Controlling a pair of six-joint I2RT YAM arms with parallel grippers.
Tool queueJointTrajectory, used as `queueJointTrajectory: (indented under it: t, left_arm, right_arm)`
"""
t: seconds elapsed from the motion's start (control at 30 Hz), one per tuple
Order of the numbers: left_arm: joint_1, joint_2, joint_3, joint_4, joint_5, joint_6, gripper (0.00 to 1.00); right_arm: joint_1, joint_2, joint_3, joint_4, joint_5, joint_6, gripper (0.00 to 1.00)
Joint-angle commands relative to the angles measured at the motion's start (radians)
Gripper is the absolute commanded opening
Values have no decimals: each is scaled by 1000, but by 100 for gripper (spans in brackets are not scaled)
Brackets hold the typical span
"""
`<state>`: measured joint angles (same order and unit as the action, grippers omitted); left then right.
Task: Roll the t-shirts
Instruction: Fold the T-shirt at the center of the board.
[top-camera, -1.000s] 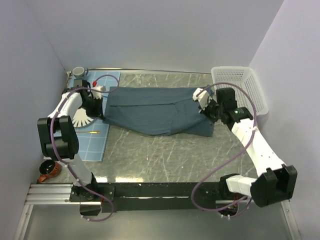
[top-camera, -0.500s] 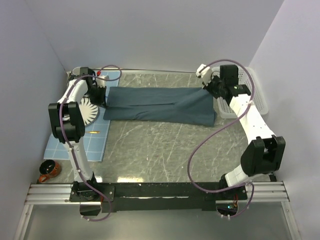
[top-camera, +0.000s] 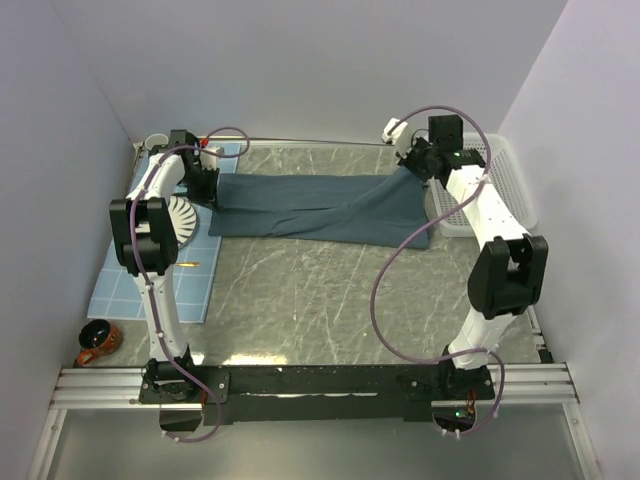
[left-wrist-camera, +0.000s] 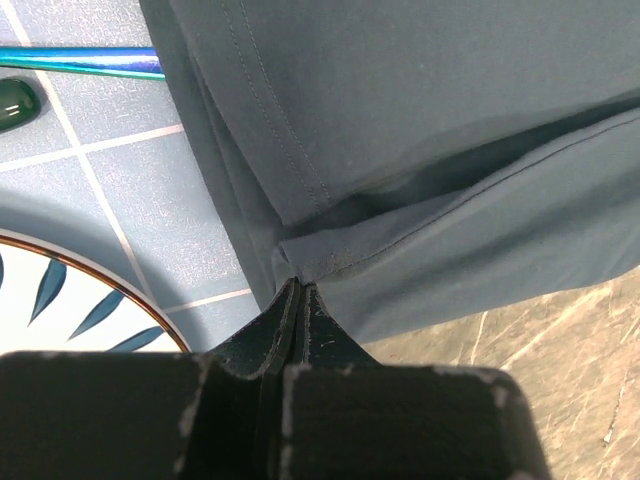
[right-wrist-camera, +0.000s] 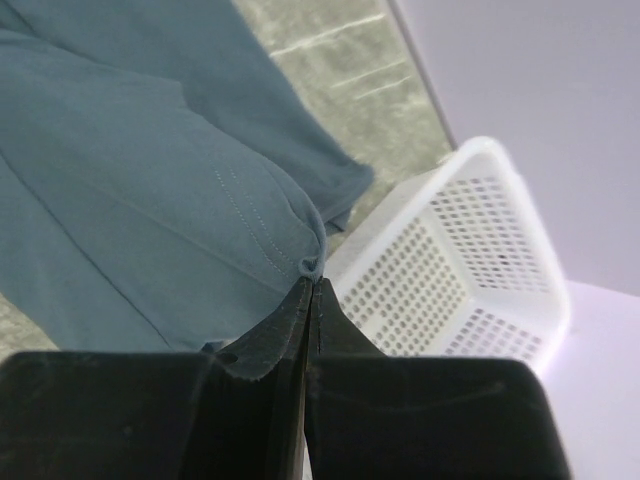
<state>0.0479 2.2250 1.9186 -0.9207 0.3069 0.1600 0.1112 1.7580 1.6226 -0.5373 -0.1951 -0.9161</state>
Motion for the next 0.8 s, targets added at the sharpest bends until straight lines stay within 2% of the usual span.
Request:
queueJointTrajectory:
  t: [0.0,0.6,0.77]
  left_arm:
    - [-6,-11,39,13,-31,-19,1]
    - [1,-36,37,26,-94,-19,1]
    - [0,5,75,37,-117,-37,1]
  right_arm:
    - [-7,41,31,26,25,-36,0]
    - [-11,146,125,72,45,-30,0]
    - [-5,202,128,100,85,-18,0]
